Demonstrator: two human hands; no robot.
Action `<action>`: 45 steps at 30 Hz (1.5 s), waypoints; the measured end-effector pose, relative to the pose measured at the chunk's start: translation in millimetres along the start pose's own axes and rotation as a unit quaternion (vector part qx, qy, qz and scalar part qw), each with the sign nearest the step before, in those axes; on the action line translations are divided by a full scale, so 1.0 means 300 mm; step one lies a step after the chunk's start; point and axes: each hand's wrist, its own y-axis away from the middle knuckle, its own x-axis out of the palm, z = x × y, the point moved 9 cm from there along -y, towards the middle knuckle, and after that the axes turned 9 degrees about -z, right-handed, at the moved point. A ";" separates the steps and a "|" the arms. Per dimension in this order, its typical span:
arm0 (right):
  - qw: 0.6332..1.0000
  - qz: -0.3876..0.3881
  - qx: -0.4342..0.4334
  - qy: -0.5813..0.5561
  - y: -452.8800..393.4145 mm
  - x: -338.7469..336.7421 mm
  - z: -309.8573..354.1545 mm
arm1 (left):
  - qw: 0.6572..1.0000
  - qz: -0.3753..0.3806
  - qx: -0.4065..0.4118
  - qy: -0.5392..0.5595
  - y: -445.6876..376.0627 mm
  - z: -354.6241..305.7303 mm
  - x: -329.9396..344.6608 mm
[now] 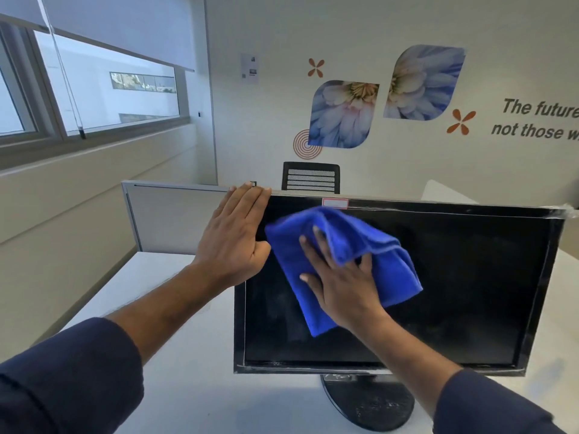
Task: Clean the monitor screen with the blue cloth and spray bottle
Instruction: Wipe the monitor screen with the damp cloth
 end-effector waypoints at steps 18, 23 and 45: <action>0.983 0.088 -0.143 -0.074 0.220 0.148 0.322 | 1.000 0.000 -0.013 0.007 0.023 0.015 0.004; 0.990 0.076 -0.110 -0.051 0.107 0.122 0.262 | 1.000 -0.001 -0.010 0.021 0.017 0.005 -0.003; 0.950 0.222 -0.190 -0.112 0.437 0.249 0.424 | 0.999 0.018 -0.017 -0.020 0.048 0.010 0.044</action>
